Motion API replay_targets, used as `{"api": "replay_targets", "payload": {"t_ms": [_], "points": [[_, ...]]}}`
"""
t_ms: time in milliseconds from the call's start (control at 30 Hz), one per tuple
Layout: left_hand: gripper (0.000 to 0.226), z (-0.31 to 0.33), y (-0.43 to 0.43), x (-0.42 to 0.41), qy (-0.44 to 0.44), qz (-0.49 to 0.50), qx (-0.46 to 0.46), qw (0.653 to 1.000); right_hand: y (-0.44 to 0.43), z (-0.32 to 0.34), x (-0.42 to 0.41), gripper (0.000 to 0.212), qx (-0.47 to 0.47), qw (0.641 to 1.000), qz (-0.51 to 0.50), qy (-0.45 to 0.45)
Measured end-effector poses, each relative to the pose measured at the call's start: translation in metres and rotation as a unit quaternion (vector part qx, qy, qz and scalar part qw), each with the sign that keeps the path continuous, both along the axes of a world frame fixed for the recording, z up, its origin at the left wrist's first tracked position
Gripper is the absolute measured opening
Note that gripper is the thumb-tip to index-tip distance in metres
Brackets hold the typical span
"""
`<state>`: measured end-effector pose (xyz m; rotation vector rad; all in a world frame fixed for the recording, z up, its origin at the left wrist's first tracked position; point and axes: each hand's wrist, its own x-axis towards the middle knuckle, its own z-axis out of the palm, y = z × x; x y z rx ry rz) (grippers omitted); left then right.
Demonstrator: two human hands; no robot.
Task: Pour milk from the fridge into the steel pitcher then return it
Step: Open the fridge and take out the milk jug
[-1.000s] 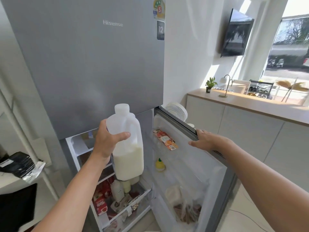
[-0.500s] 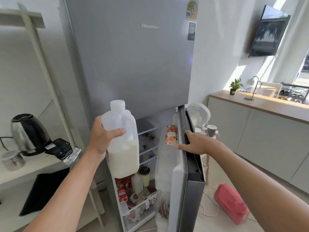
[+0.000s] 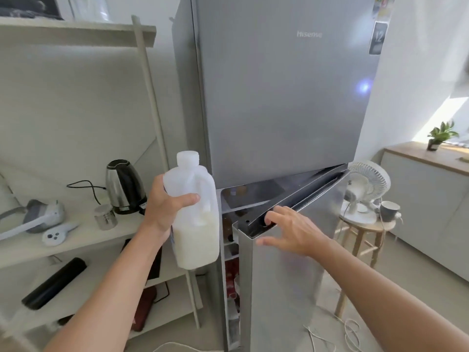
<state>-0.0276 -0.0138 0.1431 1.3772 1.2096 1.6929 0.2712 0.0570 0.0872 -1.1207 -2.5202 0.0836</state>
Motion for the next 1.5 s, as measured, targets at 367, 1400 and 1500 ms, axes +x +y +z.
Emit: {"api": "replay_targets", "payload": {"t_ms": [367, 1400, 1500], "points": [[0.064, -0.036, 0.026, -0.025, -0.029, 0.054, -0.045, 0.997, 0.071, -0.03, -0.087, 0.036, 0.106, 0.991, -0.065, 0.045], [0.084, -0.051, 0.037, -0.029, -0.062, 0.106, -0.092, 0.988, 0.089, -0.023, -0.136, 0.036, 0.115, 0.975, -0.186, 0.033], [0.082, -0.05, 0.033, -0.033, -0.065, 0.106, -0.09, 0.988, 0.078, -0.019, -0.137, 0.024, 0.111, 0.973, -0.152, 0.131]]}}
